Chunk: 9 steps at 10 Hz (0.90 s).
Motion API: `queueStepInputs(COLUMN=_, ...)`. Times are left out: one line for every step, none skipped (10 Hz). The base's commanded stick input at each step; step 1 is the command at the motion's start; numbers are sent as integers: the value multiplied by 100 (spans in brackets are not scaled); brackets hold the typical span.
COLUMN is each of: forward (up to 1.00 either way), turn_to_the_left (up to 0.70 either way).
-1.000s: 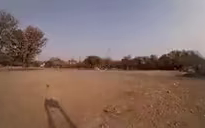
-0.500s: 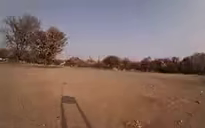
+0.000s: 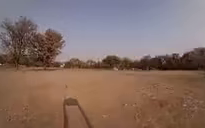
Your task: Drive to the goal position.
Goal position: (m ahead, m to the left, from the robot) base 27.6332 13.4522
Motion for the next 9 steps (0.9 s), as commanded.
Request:
queueStepInputs(forward=70, turn_to_the_left=0)
queueStepInputs(forward=70, turn_to_the_left=0)
queueStepInputs(forward=70, turn_to_the_left=0)
queueStepInputs(forward=70, turn_to_the_left=0)
queueStepInputs(forward=70, turn_to_the_left=0)
queueStepInputs(forward=70, turn_to_the_left=0)
queueStepInputs(forward=70, turn_to_the_left=0)
queueStepInputs(forward=70, turn_to_the_left=0)
queueStepInputs(forward=70, turn_to_the_left=0)
